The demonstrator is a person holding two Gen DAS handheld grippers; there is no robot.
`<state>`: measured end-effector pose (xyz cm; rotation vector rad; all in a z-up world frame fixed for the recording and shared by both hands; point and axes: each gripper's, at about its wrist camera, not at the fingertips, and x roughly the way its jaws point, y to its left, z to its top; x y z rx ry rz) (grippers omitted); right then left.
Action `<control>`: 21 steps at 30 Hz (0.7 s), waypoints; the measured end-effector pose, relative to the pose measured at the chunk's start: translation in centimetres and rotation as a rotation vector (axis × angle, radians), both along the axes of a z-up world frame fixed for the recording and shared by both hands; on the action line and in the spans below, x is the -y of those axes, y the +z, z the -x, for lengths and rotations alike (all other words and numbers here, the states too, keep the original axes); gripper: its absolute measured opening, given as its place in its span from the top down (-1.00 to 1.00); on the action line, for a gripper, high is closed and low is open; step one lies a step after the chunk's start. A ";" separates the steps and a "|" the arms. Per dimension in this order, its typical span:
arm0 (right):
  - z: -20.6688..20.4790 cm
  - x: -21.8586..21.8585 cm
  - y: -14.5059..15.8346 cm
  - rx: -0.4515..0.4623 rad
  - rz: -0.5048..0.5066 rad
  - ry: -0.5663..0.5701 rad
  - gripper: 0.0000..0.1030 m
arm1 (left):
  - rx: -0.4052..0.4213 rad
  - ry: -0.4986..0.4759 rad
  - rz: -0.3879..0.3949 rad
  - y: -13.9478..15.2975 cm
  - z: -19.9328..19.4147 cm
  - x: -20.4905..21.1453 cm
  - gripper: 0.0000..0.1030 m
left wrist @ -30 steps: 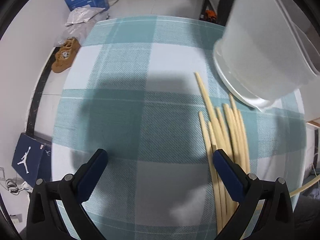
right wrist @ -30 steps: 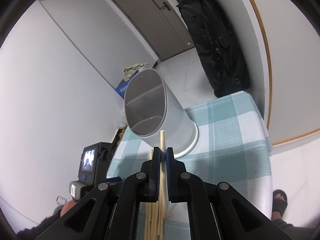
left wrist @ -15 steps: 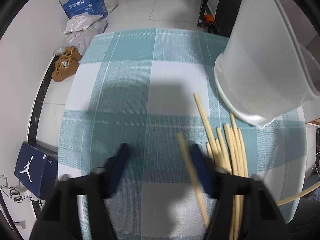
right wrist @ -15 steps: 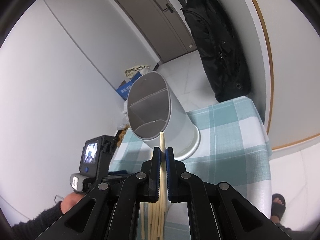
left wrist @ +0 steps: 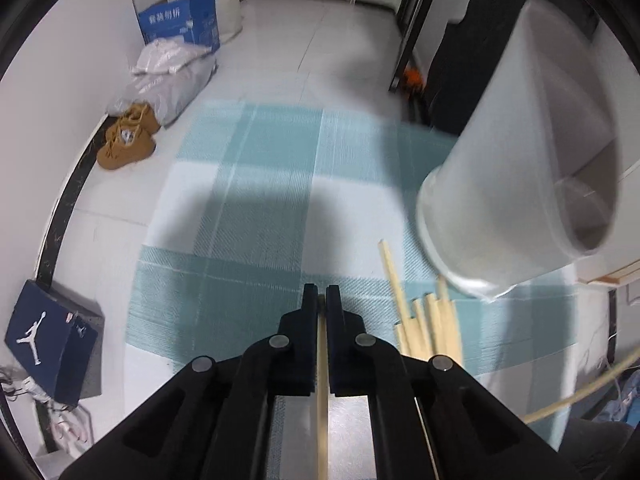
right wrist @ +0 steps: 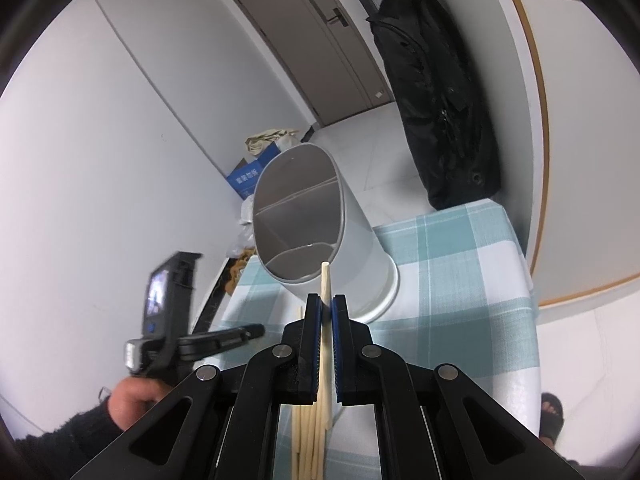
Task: Organize utensils
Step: 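Carry both chopsticks over the white holder and open both tools to drop them in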
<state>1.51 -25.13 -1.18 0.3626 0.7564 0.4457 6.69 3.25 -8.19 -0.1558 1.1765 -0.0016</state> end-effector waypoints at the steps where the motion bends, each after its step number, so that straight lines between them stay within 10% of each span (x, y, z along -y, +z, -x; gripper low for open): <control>1: 0.0 -0.1 0.0 0.003 0.003 0.000 0.91 | 0.022 -0.004 0.006 0.5 0.2 0.1 1.00; 14: 1.3 -1.4 1.4 0.080 0.036 0.009 0.91 | 0.440 -0.047 0.084 9.0 5.4 0.9 1.00; 21: 1.6 -2.6 1.7 0.112 0.079 0.029 0.91 | 0.452 -0.118 0.060 9.4 5.8 2.0 1.00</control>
